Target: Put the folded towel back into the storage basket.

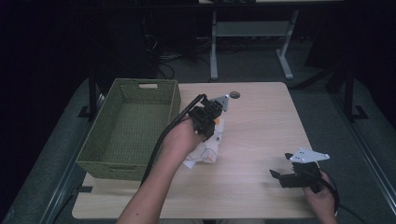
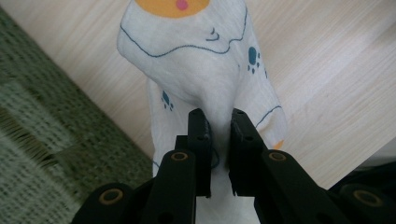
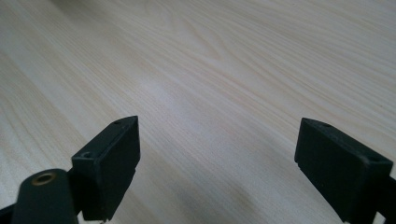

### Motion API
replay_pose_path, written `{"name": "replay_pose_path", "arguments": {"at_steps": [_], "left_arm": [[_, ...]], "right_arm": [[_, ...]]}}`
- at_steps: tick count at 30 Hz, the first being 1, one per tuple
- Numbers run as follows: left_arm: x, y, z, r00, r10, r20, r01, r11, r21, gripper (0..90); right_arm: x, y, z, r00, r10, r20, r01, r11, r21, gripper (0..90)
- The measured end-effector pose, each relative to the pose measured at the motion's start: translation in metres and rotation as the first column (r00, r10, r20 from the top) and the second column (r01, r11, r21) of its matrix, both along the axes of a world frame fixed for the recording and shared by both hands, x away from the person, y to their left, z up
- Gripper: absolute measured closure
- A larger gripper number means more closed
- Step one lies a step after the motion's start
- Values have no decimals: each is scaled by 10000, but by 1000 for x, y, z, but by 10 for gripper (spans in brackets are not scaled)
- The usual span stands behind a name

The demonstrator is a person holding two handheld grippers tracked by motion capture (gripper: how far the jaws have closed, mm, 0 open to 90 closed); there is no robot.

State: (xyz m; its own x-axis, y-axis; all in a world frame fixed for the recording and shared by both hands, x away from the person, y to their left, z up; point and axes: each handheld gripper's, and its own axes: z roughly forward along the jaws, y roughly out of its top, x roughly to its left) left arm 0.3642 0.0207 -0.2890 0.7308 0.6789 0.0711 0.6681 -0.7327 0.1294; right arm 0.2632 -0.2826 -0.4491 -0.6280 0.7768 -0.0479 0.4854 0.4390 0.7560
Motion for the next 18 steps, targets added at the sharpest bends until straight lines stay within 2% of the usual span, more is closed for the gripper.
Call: {"name": "replay_pose_path", "arguments": {"at_steps": [6,11,15,18], "left_arm": [[2,9,15,9999,80,87,-82,9998,208,816],[6,20,24,9991,363,211,-370,9988,328,816],[7,30,30,9981,604,117,-606,9980,196,815],[8,38,35,9963,830,207,-833,9964,173,814]], "right_arm": [[0,0,0,10000,-6,-2,6,10000,-6,138],[0,0,0,10000,-6,-12,6,10000,8,138],[0,-1,0,10000,-14,-12,14,10000,35,138],[0,-1,0,10000,-31,-18,31,10000,38,138]]}}
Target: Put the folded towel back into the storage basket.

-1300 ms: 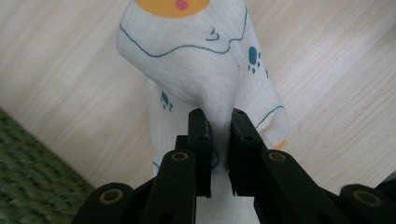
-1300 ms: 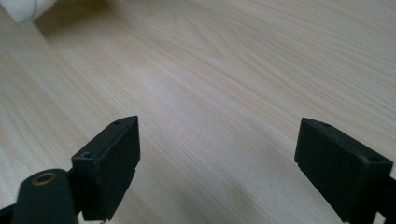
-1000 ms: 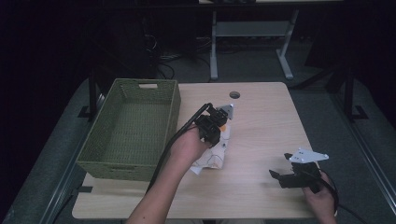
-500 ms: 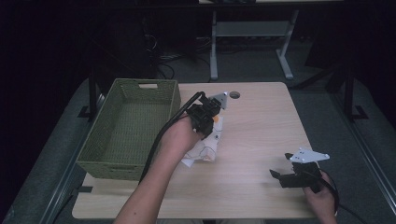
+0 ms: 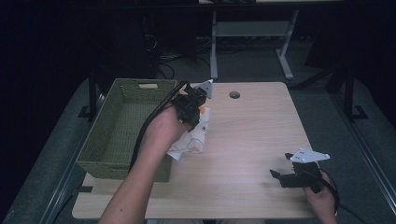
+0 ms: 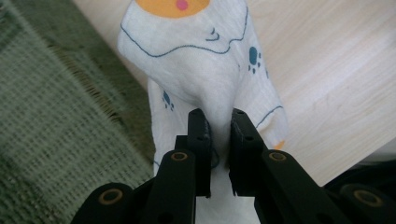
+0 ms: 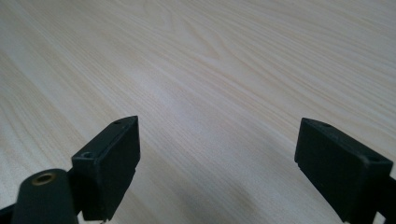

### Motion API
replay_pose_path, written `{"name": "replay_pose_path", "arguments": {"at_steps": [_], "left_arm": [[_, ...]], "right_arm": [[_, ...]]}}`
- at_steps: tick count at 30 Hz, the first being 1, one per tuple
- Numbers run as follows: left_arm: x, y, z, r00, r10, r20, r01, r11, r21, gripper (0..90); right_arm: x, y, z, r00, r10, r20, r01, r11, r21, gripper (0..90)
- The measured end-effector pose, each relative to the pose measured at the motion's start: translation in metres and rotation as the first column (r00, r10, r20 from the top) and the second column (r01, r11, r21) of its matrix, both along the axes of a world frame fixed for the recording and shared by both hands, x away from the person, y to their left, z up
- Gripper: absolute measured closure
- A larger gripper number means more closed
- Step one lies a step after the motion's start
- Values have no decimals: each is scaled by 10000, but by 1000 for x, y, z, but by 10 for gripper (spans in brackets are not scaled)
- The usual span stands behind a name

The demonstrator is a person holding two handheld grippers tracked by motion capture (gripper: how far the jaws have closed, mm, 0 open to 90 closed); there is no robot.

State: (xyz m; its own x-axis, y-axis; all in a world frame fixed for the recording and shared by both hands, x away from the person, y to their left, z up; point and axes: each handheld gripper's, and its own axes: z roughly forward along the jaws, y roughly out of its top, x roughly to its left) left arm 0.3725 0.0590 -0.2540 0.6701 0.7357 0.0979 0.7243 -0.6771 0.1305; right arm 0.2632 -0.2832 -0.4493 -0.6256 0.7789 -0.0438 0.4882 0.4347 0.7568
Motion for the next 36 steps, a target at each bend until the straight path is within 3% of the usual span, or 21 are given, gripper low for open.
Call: {"name": "replay_pose_path", "arguments": {"at_steps": [5,13,36], "left_arm": [[1,12,7,9999,143,-53,-145,9995,-266,812],[3,26,17,9990,440,-2,-440,9985,-323,811],[11,82,27,9930,1171,-118,-1176,9912,-610,809]], "right_arm": [[0,1,0,10000,43,1,-43,10000,-76,138],[0,1,0,10000,39,-1,-39,9999,-94,138],[1,0,-1,10000,-14,-23,14,10000,-57,138]]}}
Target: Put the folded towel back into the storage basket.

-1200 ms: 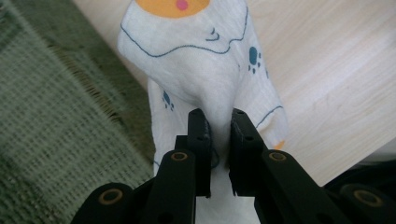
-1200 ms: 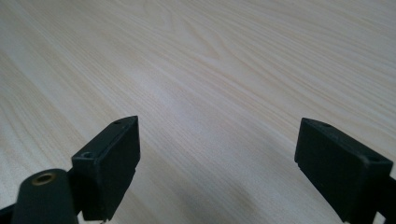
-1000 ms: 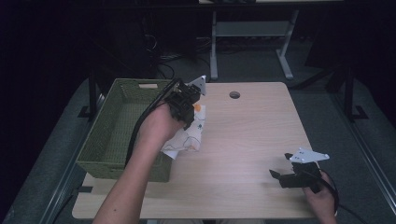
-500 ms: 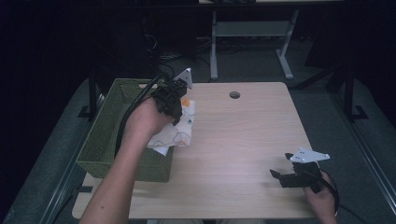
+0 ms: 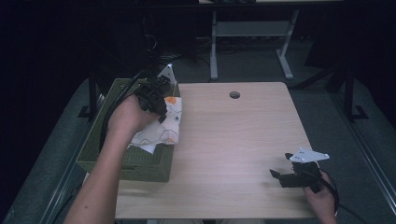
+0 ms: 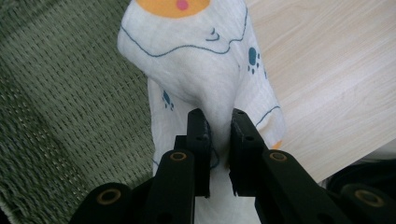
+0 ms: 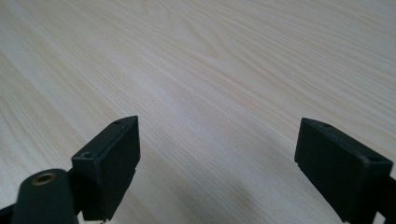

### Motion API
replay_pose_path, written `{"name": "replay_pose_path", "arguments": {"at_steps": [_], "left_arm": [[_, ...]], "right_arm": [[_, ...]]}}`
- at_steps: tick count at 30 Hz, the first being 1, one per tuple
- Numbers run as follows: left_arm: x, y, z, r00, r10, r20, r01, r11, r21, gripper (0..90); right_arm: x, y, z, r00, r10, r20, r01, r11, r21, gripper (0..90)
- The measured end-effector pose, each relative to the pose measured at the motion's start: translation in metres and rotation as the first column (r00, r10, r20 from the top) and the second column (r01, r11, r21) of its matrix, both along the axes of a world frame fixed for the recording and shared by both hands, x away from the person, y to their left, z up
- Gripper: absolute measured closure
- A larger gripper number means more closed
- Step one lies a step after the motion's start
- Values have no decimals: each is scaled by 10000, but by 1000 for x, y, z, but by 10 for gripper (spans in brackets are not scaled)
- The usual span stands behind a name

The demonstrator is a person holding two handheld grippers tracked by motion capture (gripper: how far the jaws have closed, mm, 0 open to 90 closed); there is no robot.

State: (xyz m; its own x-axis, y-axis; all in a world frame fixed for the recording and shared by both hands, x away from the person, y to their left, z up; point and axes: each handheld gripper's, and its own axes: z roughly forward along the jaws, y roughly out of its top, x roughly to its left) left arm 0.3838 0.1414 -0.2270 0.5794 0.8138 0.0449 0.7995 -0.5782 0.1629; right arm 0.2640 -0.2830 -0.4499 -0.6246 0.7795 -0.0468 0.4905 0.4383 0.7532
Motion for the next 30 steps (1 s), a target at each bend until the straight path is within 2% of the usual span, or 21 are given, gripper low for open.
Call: {"name": "replay_pose_path", "arguments": {"at_steps": [4,14,16,30], "left_arm": [[3,8,-2,9999,104,-137,-103,9999,33,809],[6,26,-2,9996,191,-186,-192,9998,-74,809],[7,31,-5,9995,244,-197,-248,9995,-204,809],[13,53,-15,9982,355,-488,-373,9986,-365,808]], "right_arm": [[0,0,0,10000,-29,-29,29,10000,2,138],[0,0,-1,10000,-74,-34,73,9999,-124,138],[1,0,-1,10000,-87,-25,87,9999,-141,138],[3,-2,-2,9999,-115,-83,113,9997,-234,138]]}}
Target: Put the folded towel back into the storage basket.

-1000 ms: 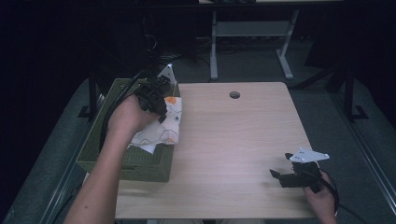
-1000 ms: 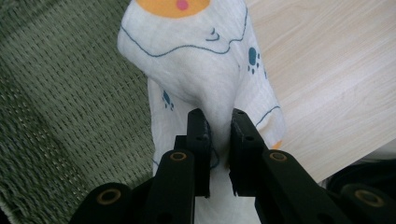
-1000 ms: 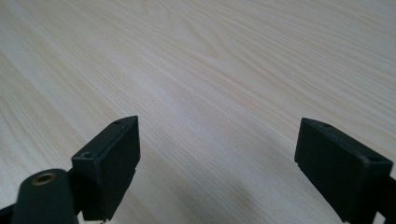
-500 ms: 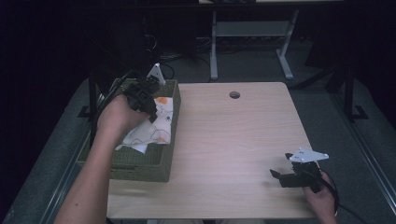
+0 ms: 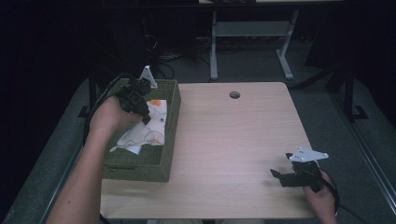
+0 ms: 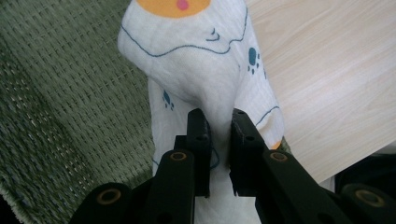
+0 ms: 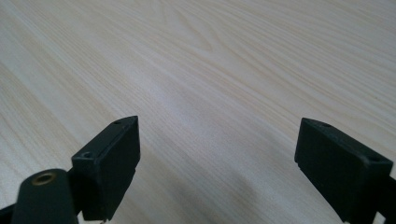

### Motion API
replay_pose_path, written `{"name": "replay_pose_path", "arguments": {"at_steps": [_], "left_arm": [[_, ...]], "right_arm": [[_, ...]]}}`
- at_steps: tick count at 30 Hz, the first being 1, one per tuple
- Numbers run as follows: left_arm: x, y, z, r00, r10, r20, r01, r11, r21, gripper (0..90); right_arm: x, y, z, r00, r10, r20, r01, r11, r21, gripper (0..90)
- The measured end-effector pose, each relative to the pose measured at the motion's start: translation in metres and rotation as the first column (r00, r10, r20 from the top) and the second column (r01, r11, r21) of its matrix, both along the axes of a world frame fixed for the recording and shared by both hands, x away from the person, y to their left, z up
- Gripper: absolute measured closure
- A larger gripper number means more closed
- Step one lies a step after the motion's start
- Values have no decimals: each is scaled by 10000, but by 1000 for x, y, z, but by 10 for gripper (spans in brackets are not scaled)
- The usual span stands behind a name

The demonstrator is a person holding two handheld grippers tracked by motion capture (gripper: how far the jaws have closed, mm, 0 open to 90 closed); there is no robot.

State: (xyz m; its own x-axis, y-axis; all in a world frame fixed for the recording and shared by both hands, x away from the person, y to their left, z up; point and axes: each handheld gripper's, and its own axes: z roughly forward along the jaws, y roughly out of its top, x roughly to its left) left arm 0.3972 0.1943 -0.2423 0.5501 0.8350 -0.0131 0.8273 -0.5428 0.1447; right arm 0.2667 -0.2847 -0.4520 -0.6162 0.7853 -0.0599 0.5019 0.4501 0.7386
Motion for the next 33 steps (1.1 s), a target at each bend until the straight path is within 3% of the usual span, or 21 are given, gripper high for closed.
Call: {"name": "replay_pose_path", "arguments": {"at_steps": [13,33], "left_arm": [[5,20,-9,9999,48,-141,-52,9996,-261,803],[22,42,-32,9986,-122,-508,115,9998,-135,803]], "right_arm": [[0,1,-2,9998,176,-39,-176,9998,-95,138],[2,1,-3,9998,96,-176,-97,9999,-49,138]]}}
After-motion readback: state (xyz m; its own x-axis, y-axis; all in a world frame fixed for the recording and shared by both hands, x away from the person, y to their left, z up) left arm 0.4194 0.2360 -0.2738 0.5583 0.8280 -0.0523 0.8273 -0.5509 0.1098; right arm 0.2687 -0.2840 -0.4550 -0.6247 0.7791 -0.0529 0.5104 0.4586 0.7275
